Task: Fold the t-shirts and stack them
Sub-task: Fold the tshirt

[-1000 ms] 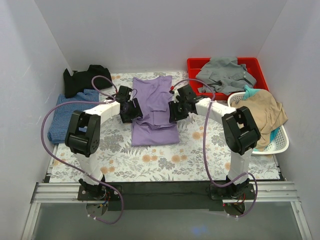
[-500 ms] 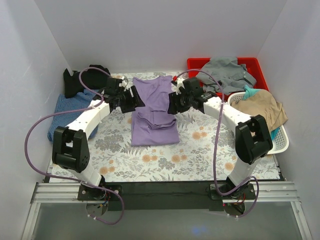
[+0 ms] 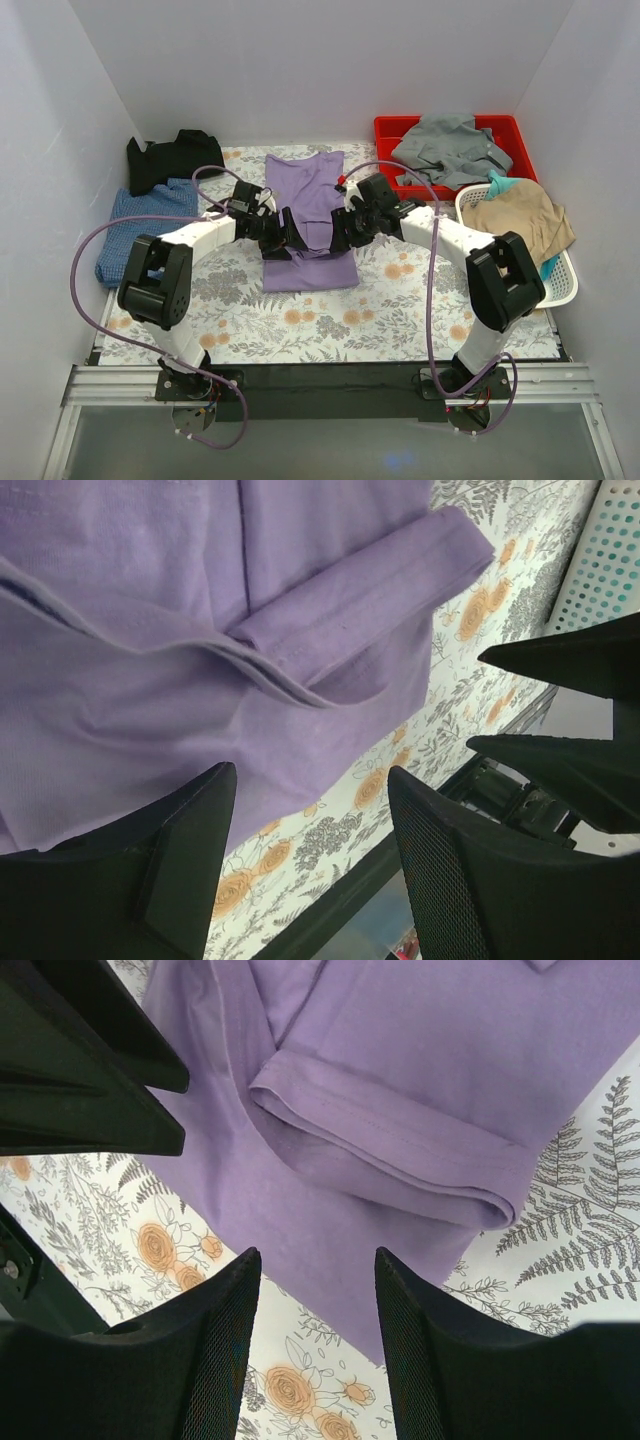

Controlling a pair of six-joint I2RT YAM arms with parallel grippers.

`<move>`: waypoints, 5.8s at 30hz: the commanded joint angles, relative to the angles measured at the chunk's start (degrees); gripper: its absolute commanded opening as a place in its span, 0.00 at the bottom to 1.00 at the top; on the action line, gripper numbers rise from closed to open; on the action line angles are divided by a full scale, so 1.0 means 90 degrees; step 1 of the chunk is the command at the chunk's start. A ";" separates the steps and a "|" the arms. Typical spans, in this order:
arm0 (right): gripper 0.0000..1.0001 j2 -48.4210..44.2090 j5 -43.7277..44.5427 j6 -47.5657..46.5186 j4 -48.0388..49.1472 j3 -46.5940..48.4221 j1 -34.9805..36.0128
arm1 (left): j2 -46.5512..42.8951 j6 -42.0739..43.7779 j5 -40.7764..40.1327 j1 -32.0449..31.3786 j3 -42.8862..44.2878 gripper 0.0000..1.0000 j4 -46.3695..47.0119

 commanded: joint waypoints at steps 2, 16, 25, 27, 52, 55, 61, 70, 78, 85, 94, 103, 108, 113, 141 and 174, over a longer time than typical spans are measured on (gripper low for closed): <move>0.56 0.0330 -0.0188 0.0062 -0.0058 0.0169 0.0004 | 0.0469 0.0043 0.0246 -0.0002 0.0353 0.60 0.0278; 0.55 0.0584 -0.0091 -0.0094 -0.0243 0.0188 0.0024 | 0.0911 0.0053 -0.1541 0.0115 0.0882 0.61 0.0053; 0.55 0.1364 0.0426 -0.0445 -0.0215 0.0959 0.0014 | 0.0667 0.0131 -0.2263 0.0251 0.0278 0.61 -0.0074; 0.55 0.1628 0.0495 -0.0475 -0.0244 0.1290 0.0004 | 0.0540 0.0141 -0.2274 0.0261 0.0111 0.62 -0.0015; 0.55 0.1152 0.2370 -0.0358 -0.0244 0.0452 -0.0045 | -0.0572 0.0073 -0.4138 0.0545 0.0012 0.68 -0.0123; 0.55 0.0820 0.2292 -0.0367 -0.0107 0.0472 -0.0045 | -0.0866 0.0111 -0.3935 0.0545 0.0275 0.69 -0.0151; 0.56 0.0215 0.1648 -0.0309 -0.0068 0.0423 -0.0006 | -0.1237 0.0228 -0.2639 0.0545 0.0433 0.69 0.0139; 0.56 0.0115 0.1033 -0.0075 0.0165 0.0228 0.0287 | -0.0360 0.0473 0.0079 0.0545 0.0140 0.65 0.1125; 0.56 0.0875 0.0242 0.0082 0.0917 0.0578 0.0346 | 0.0042 0.0365 0.0091 0.0545 0.0081 0.65 0.1557; 0.56 0.1902 0.0084 -0.0016 0.0938 0.1359 0.0346 | 0.0373 0.0414 -0.0027 0.0545 0.0354 0.65 0.1732; 0.56 0.2235 0.0962 -0.0045 0.0889 0.1625 0.0346 | 0.0872 0.0502 -0.0223 0.0545 0.0998 0.65 0.1851; 0.56 0.2381 0.2545 0.0101 0.0430 0.1585 0.0336 | -0.0513 0.0746 -0.0165 0.0545 0.0560 0.65 0.1392; 0.56 0.2430 0.2459 0.0160 0.0430 0.1634 0.0297 | -0.0916 0.1155 0.1102 0.0545 0.0326 0.66 0.0865; 0.56 0.2323 0.2243 0.0228 0.0518 0.1615 0.0307 | -0.0418 0.1342 0.1272 0.0535 -0.0152 0.65 0.0746; 0.56 0.1718 0.1902 0.0102 0.1054 0.0667 0.0307 | 0.1430 0.1098 -0.0691 0.0574 0.1585 0.63 0.1195; 0.67 -0.1213 -0.0560 0.0540 0.1192 -0.2477 -0.0728 | -0.2292 -0.0865 -0.1277 0.0955 -0.2272 0.98 0.0191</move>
